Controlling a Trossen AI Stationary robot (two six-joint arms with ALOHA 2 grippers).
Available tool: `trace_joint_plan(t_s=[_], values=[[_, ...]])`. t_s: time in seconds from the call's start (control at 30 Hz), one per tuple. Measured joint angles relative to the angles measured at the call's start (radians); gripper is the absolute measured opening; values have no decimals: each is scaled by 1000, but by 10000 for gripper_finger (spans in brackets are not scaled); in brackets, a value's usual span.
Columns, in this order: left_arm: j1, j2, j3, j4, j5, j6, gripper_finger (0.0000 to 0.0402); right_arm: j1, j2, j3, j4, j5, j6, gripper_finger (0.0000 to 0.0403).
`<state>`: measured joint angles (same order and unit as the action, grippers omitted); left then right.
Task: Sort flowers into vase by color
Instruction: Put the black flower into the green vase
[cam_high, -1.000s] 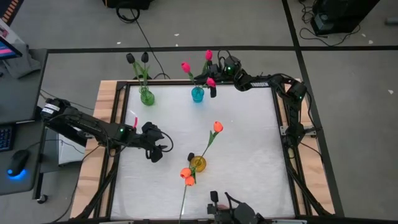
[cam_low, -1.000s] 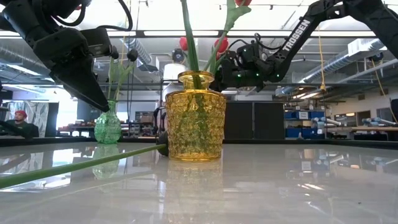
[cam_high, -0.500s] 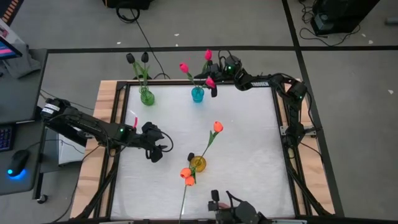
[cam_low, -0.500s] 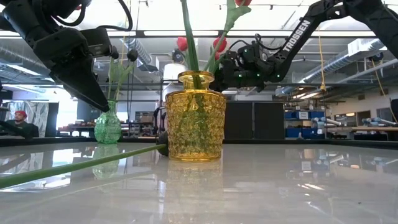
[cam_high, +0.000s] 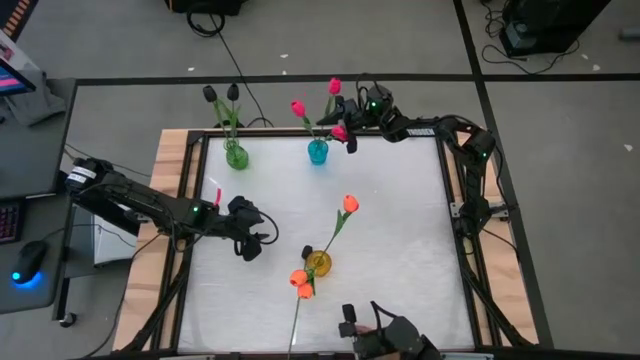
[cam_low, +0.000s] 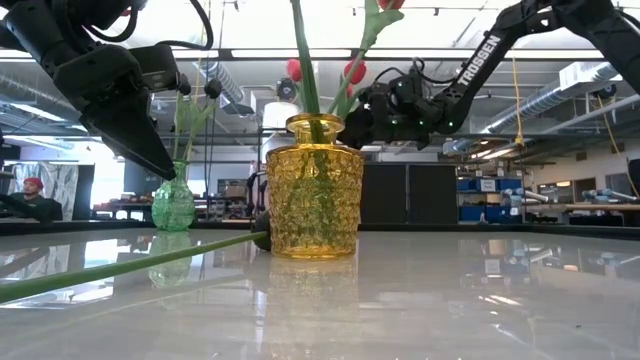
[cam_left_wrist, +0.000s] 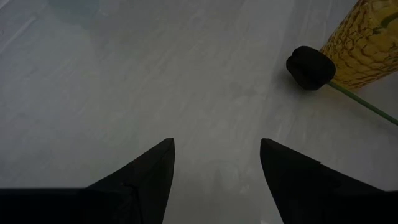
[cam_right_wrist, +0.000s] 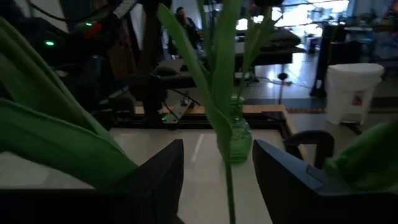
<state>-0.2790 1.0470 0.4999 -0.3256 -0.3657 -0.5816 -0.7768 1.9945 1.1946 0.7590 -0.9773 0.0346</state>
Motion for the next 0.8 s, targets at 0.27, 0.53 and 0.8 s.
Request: trace_joint_plan(t_s=[0.27,0.53,0.8], values=[[0,0,0,0,0,0,243,-26,0,0,19,-66,24,199],[0,0,0,0,0,0,243,-72,0,0,16,-96,41,199],[0,0,0,0,0,0,243,-151,0,0,10,-144,69,199]])
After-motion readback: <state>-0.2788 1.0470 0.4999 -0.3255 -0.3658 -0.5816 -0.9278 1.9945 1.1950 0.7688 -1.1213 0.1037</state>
